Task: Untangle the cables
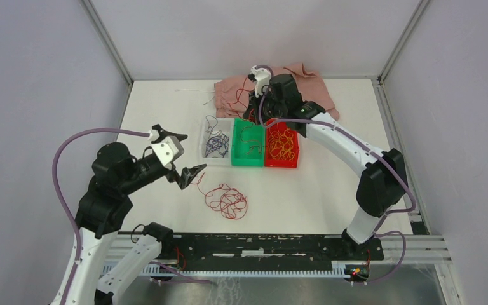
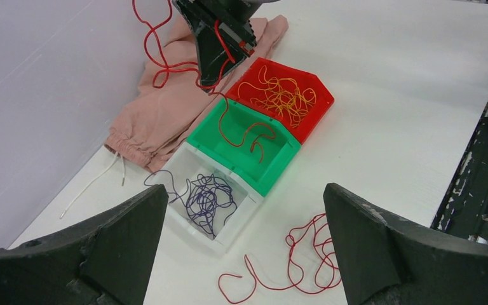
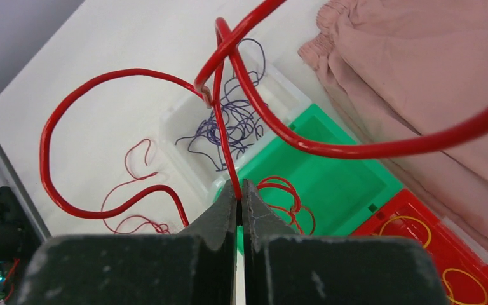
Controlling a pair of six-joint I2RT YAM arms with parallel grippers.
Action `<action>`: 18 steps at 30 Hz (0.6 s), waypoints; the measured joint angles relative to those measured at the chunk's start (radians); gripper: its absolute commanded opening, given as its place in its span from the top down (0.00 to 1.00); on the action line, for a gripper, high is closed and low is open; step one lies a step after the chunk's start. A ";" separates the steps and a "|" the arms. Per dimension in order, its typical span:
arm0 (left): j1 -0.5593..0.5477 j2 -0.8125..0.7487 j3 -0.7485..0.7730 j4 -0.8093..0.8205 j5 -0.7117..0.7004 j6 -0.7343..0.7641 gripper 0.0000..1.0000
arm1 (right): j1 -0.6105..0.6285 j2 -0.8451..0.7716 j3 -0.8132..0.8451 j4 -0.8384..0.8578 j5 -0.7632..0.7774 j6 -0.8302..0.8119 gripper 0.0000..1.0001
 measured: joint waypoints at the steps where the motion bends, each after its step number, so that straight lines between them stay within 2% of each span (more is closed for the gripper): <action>1: 0.000 -0.004 0.000 -0.001 -0.002 0.000 0.01 | 0.000 0.006 0.000 -0.006 0.011 -0.008 0.99; 4: 0.000 -0.011 0.000 -0.002 -0.006 0.000 0.01 | 0.000 0.022 0.012 -0.029 0.045 -0.034 0.96; 9: 0.000 -0.009 0.000 -0.006 -0.009 0.000 0.01 | 0.000 0.081 0.061 -0.091 0.105 -0.051 0.76; 13: 0.000 -0.008 0.000 -0.008 -0.021 0.001 0.01 | 0.000 0.117 0.059 -0.151 0.143 -0.035 0.65; 18: 0.000 0.000 0.001 -0.008 -0.023 0.005 0.01 | 0.003 0.134 0.055 -0.242 0.202 -0.024 0.64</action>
